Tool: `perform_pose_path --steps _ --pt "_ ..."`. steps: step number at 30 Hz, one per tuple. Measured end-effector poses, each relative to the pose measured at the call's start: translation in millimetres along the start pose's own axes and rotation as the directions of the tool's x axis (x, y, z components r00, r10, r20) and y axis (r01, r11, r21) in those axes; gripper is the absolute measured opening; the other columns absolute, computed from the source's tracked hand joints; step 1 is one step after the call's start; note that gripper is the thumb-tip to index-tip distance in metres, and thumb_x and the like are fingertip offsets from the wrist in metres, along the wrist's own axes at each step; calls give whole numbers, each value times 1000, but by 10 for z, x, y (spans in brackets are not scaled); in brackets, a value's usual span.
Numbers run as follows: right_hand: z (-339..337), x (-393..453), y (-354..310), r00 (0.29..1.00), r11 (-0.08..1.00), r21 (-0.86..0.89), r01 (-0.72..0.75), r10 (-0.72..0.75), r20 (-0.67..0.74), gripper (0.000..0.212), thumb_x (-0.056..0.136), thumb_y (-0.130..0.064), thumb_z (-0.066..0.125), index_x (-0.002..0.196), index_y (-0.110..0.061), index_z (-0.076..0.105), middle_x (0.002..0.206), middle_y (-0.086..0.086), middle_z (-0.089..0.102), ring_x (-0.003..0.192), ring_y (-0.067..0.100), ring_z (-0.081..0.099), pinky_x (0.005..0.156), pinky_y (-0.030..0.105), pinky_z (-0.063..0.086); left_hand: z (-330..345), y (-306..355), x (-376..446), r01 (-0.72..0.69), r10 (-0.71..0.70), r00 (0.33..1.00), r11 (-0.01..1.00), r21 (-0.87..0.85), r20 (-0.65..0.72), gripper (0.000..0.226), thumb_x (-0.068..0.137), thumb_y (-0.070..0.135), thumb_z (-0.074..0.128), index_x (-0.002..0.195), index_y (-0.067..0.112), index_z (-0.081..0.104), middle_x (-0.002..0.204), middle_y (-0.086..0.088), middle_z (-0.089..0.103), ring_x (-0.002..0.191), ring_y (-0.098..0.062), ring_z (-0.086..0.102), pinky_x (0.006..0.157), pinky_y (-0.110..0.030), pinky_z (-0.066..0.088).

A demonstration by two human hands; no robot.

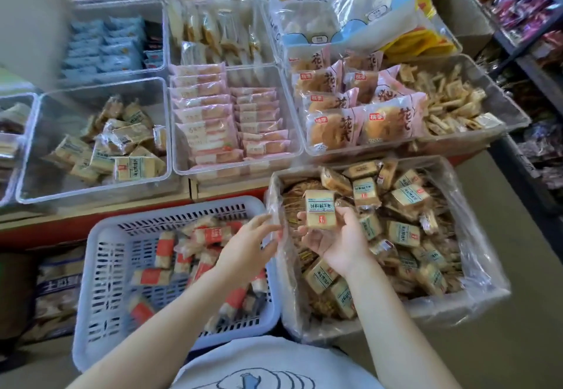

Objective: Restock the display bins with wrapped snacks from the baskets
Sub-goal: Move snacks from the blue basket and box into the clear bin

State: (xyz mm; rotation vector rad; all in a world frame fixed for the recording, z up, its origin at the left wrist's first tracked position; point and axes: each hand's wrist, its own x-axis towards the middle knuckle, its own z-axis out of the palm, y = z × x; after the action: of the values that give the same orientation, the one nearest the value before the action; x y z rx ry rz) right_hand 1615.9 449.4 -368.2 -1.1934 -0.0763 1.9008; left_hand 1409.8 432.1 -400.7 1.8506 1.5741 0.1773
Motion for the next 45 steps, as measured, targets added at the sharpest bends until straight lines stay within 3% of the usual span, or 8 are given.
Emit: perform_pose_path --steps 5,15,19,25,31,36,40,45 --pt "688 360 387 997 914 -398 -72 60 -43 39 99 -32 45 116 -2 64 90 17 67 64 23 60 51 30 37 -597 -847 -207 251 -267 827 963 -101 -495 41 96 19 58 137 11 56 150 -8 44 138 -28 40 106 -40 41" --pt "3071 1266 925 927 385 -859 338 -293 234 23 90 -31 62 106 -19 51 105 13 65 81 22 63 68 36 54 -1370 -2067 -334 391 -306 897 884 255 -318 78 98 32 50 161 29 4 167 -2 10 155 -25 -2 123 -45 16" --pt "3577 1831 1062 777 16 -909 417 -526 347 32 91 -37 65 107 -13 52 114 9 52 91 24 57 78 38 52 -1365 -2187 -371 355 -285 918 901 250 -278 85 97 38 52 160 32 -6 168 2 0 154 -22 -11 123 -45 15" --pt "3424 2094 1116 850 -654 -710 260 -194 490 36 96 -34 49 105 -11 75 116 9 66 121 31 50 102 44 43 -1334 -2240 -388 323 -267 923 929 180 -277 89 94 33 53 159 33 -8 168 6 -9 153 -19 -19 123 -46 12" --pt "2693 1331 1180 703 -440 -715 544 -226 674 20 94 -9 56 108 -6 70 118 9 64 119 25 51 107 40 39 -1327 -2126 -387 372 -321 895 921 118 -310 87 93 27 55 161 28 1 169 0 -2 154 -22 -14 122 -45 15" --pt "1462 641 1000 764 -263 -871 414 -419 490 14 96 -8 56 98 -8 70 98 -1 60 94 15 56 82 25 42 -1136 -1527 -226 281 -218 807 959 33 -549 42 88 16 63 128 3 59 130 -20 57 127 -39 47 102 -50 42" --pt "321 253 757 818 -179 -982 59 -555 150 14 93 -11 59 102 -10 69 101 2 56 99 27 59 81 31 45 -661 -641 -61 233 -257 958 956 -178 -130 21 98 26 53 108 13 66 102 -4 68 96 -26 63 81 -41 55" --pt "-627 -109 578 767 -205 -874 -440 -592 -247 42 96 -37 59 131 -17 47 132 12 49 117 32 53 91 40 51 59 30 146 353 -287 928 881 -316 238 28 99 43 57 98 15 60 93 -4 71 84 -22 71 67 -32 50"
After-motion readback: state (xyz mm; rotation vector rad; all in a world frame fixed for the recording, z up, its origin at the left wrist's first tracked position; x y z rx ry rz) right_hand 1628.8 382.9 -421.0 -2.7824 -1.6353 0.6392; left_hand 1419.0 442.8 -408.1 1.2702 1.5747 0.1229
